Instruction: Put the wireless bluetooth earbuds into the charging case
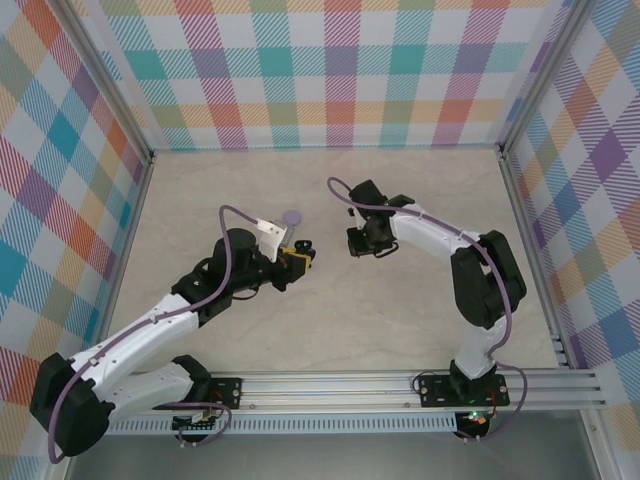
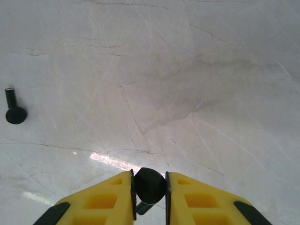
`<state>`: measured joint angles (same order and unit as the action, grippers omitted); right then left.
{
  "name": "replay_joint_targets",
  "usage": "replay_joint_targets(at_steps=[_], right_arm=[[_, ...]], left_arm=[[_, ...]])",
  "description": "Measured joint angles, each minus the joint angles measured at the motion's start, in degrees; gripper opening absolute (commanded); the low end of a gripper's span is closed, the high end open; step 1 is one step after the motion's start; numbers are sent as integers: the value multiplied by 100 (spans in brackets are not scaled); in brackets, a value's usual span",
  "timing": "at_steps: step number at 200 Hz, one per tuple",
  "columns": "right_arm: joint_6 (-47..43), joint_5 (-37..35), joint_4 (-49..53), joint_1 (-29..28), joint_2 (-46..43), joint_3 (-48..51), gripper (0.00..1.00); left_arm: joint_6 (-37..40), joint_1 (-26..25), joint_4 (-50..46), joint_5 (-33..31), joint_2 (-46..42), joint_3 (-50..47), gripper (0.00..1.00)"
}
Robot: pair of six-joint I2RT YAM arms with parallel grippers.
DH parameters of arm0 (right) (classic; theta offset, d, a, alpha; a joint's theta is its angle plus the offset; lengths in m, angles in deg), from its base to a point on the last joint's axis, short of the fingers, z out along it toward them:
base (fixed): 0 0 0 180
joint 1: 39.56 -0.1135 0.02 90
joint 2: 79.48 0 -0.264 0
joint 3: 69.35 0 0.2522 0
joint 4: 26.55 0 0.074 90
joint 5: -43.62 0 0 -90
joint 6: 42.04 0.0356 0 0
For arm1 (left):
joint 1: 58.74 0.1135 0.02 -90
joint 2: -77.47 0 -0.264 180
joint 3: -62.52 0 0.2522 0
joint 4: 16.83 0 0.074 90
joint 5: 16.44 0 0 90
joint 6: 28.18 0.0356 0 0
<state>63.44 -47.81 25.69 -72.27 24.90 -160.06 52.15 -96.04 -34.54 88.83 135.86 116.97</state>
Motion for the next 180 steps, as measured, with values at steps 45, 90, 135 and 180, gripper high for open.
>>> replay_joint_targets(at_steps=[45,90,135,180], right_arm=[[-20,236,-160,0,-518,216,22],[-66,728,-382,-9,-1244,415,22],[-122,1163,-634,-184,-1899,415,22],[-142,1355,-675,-428,-2081,415,22]], left_arm=[[-83,50,118,4,334,0,5],[11,66,382,74,566,-7,5],[323,70,848,295,822,-48,5],[614,70,1316,490,1158,-111,5]])
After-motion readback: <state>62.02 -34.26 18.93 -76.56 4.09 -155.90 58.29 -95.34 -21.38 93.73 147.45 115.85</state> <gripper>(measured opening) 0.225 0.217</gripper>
